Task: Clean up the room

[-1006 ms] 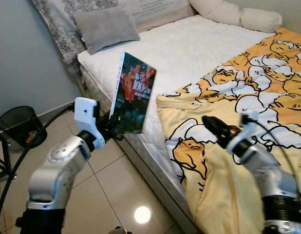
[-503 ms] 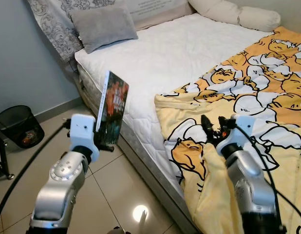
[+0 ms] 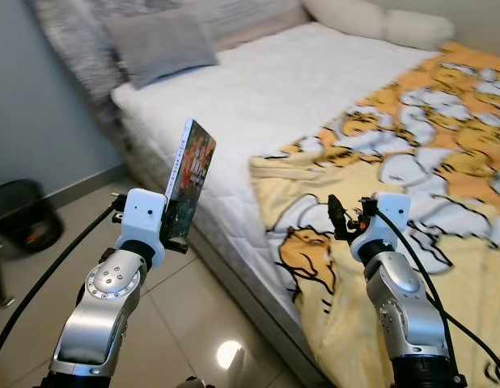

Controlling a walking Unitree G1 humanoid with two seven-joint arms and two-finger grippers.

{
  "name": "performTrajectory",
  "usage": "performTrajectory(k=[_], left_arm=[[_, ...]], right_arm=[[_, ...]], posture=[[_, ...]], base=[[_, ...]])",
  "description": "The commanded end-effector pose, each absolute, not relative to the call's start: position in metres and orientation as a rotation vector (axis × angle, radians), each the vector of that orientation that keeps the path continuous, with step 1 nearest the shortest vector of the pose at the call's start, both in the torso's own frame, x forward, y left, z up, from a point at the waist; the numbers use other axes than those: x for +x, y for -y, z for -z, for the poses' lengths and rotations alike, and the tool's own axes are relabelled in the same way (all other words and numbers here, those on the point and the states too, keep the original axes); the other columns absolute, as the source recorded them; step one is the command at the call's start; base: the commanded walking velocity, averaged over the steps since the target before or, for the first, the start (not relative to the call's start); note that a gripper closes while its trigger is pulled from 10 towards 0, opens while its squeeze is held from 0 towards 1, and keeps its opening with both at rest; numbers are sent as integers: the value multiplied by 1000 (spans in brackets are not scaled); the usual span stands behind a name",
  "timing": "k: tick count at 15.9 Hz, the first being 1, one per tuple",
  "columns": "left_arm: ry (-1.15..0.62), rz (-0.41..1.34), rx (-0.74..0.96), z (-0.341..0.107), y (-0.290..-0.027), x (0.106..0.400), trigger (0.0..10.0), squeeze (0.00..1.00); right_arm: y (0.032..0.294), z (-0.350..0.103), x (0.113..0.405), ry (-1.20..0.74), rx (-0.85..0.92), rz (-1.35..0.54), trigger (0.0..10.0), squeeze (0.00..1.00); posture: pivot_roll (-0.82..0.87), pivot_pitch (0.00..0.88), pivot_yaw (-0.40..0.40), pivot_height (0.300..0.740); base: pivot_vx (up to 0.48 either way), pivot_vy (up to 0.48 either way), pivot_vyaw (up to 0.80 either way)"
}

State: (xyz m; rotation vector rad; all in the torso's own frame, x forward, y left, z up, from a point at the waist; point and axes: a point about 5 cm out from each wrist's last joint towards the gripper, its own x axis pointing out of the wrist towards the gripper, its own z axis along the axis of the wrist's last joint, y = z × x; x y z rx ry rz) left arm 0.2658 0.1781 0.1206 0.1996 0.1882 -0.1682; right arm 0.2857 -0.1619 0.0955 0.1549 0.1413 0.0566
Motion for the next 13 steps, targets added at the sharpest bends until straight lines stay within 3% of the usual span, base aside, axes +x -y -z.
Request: performTrajectory(k=[1, 13], left_arm=[[-139, 164, 215, -131, -181, 270, 10000, 0], [-183, 169, 182, -130, -183, 273, 10000, 0]], right_arm=[[160, -98, 285, -139, 148, -60, 10000, 0], [163, -93, 286, -204, 156, -27, 10000, 0]], posture=[[22, 0, 53, 740], [29, 0, 38, 740]], base=[[0, 334, -800], [0, 331, -795]])
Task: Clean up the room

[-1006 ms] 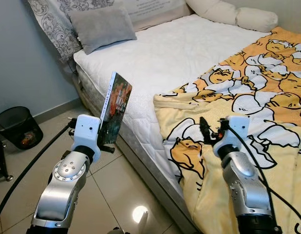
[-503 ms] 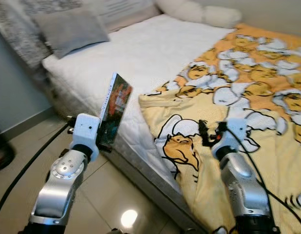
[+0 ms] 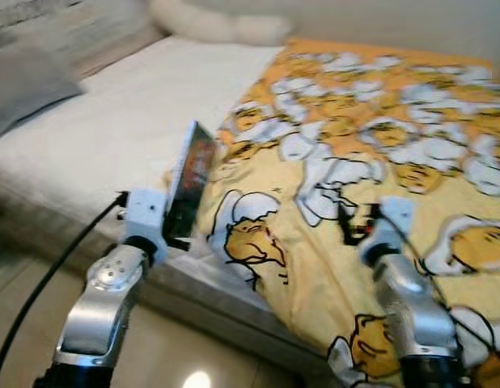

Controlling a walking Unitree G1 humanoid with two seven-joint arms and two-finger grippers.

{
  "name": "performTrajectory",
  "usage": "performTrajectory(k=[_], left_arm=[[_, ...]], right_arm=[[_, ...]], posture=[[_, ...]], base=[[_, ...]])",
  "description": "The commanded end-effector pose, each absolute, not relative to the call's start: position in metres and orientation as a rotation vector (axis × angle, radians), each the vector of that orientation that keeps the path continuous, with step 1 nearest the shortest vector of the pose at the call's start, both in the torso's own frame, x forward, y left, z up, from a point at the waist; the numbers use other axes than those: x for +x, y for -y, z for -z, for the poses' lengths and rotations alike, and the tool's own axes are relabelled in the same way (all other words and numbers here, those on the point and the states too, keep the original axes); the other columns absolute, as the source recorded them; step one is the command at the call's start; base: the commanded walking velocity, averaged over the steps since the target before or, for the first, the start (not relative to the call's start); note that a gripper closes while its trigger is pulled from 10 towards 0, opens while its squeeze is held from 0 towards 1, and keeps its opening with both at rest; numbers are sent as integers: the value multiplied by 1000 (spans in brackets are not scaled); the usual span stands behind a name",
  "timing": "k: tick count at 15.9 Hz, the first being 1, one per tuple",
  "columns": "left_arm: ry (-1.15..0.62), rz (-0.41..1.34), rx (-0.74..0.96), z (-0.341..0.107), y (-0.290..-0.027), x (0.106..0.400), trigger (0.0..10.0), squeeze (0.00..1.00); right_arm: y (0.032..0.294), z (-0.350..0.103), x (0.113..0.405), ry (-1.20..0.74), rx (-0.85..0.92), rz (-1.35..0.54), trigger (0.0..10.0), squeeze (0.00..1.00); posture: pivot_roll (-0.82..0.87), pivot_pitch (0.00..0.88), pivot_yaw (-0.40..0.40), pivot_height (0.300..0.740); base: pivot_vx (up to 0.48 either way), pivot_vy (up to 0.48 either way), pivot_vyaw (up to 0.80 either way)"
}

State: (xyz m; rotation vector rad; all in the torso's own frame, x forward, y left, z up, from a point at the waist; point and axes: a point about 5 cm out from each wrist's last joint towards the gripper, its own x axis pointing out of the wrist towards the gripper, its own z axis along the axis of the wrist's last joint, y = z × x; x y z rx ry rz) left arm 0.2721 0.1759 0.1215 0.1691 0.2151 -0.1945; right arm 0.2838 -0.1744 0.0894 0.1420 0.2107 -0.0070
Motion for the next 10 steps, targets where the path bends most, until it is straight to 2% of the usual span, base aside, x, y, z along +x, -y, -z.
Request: performTrajectory(k=[1, 6, 10], left_arm=[[-188, 171, 169, -130, -183, 273, 10000, 0], [-195, 175, 164, -130, -184, 272, 10000, 0], [-184, 172, 174, -130, -187, 270, 10000, 0]], right_arm=[[163, -92, 285, -212, 164, -24, 10000, 0], [162, -93, 285, -217, 211, -29, 10000, 0], [160, -94, 284, -209, 172, -29, 10000, 0]], posture=[[27, 0, 38, 740], [23, 0, 39, 740], [23, 0, 39, 740]], base=[[0, 345, -756], [0, 350, -746], [0, 363, -742]])
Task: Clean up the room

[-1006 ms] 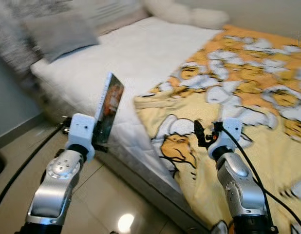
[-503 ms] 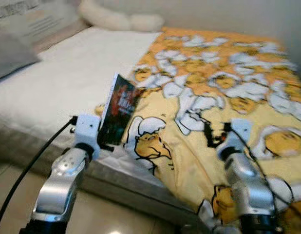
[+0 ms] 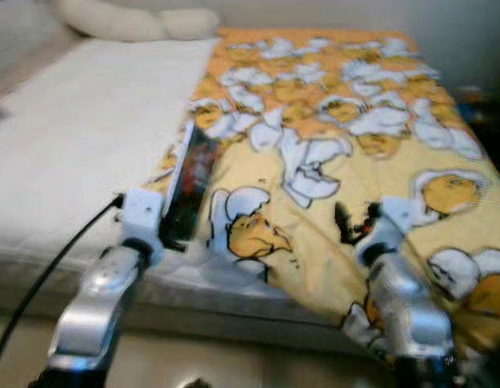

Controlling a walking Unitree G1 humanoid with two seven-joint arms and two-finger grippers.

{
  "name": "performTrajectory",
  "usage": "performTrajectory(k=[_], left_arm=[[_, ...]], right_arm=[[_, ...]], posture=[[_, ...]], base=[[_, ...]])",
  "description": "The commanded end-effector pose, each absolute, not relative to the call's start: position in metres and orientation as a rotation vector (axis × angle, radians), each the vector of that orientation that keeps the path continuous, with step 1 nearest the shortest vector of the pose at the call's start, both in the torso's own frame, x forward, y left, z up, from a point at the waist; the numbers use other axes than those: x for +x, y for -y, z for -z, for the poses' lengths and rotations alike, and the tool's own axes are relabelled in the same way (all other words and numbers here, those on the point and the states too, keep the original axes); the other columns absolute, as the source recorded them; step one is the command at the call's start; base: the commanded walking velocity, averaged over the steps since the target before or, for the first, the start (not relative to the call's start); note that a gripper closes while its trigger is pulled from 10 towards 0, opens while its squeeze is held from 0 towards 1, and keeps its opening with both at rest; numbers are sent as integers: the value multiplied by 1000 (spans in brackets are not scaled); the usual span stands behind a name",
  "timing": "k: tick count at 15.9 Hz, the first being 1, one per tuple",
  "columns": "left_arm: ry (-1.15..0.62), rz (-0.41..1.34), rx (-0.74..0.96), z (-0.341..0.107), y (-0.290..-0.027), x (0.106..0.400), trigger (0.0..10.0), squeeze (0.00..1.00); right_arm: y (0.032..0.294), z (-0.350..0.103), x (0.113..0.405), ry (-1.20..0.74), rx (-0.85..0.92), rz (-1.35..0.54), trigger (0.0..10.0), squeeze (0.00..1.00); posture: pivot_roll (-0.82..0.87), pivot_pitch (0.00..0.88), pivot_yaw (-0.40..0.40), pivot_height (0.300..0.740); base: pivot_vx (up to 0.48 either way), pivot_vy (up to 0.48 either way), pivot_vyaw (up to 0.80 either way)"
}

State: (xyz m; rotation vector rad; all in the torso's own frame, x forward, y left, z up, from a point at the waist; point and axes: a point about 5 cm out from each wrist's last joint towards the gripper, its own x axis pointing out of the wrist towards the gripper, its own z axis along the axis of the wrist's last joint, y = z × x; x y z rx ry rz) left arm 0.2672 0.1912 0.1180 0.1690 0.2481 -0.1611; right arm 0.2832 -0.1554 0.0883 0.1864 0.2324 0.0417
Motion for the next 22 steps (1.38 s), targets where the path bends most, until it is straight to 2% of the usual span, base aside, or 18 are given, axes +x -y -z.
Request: performTrajectory(k=[1, 6, 10, 13, 22], left_arm=[[-184, 171, 174, -130, -187, 270, 10000, 0], [-174, 158, 165, -130, -189, 272, 10000, 0], [-171, 139, 136, -128, -189, 273, 10000, 0], [-167, 137, 142, -128, -190, 274, 10000, 0], [-170, 143, 158, -130, -190, 279, 10000, 0]], right_arm=[[160, -94, 284, -208, 169, -31, 10000, 0], [158, -94, 286, -204, 145, -41, 10000, 0], [152, -100, 289, -179, 101, -94, 10000, 0], [147, -99, 293, -175, -28, -89, 10000, 0], [147, -102, 296, -166, 81, -126, 10000, 0]], posture=[[24, 0, 38, 740], [26, 0, 38, 740], [26, 0, 40, 740], [27, 0, 40, 740], [22, 0, 49, 740]], base=[[0, 398, -738], [0, 397, -707], [0, 398, 0], [0, 401, 0], [0, 400, 0]])
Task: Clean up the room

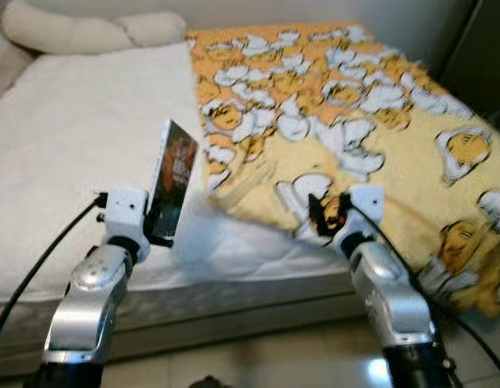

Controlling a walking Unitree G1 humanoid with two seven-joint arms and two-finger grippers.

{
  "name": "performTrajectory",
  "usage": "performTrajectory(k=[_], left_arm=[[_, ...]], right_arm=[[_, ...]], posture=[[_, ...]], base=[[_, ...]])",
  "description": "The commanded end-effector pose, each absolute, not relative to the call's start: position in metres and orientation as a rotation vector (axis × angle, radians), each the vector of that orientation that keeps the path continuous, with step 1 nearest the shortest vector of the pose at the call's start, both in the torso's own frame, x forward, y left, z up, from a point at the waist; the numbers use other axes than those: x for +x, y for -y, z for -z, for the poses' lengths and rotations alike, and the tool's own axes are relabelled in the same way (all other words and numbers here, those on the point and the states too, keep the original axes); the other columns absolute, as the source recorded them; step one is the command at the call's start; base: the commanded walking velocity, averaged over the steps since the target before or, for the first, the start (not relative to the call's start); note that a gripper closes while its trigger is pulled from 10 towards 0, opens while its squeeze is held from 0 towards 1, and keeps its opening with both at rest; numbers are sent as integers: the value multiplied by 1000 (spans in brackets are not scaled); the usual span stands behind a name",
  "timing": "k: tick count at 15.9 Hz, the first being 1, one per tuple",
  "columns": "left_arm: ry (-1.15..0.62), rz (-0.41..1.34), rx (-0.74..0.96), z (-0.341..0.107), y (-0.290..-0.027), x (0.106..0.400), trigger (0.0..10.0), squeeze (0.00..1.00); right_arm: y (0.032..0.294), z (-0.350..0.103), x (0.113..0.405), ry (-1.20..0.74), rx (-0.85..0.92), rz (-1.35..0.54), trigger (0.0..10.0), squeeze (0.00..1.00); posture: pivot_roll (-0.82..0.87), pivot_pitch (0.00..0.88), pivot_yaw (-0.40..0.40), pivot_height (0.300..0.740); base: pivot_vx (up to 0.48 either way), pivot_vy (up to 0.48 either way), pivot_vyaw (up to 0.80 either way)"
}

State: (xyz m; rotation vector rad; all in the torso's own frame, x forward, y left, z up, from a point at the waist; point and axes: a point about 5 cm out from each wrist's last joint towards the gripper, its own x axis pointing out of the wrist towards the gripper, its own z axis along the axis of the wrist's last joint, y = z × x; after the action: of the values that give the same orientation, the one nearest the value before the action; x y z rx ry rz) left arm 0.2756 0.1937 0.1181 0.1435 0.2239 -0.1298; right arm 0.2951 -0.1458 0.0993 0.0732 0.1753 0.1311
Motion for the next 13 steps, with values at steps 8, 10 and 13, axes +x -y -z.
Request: performTrajectory(k=[8, 10, 13], left_arm=[[-169, 169, 165, -130, -185, 284, 10000, 0], [-169, 169, 168, -131, -185, 284, 10000, 0], [-168, 166, 172, -131, -187, 284, 10000, 0]], right_arm=[[147, -105, 299, -158, 68, -134, 10000, 0], [148, -105, 300, -157, 67, -133, 10000, 0], [147, -105, 300, -157, 67, -137, 10000, 0]], posture=[[22, 0, 41, 740], [23, 0, 44, 740], [26, 0, 45, 740]], base=[[0, 400, 0], [0, 399, 0], [0, 398, 0]])
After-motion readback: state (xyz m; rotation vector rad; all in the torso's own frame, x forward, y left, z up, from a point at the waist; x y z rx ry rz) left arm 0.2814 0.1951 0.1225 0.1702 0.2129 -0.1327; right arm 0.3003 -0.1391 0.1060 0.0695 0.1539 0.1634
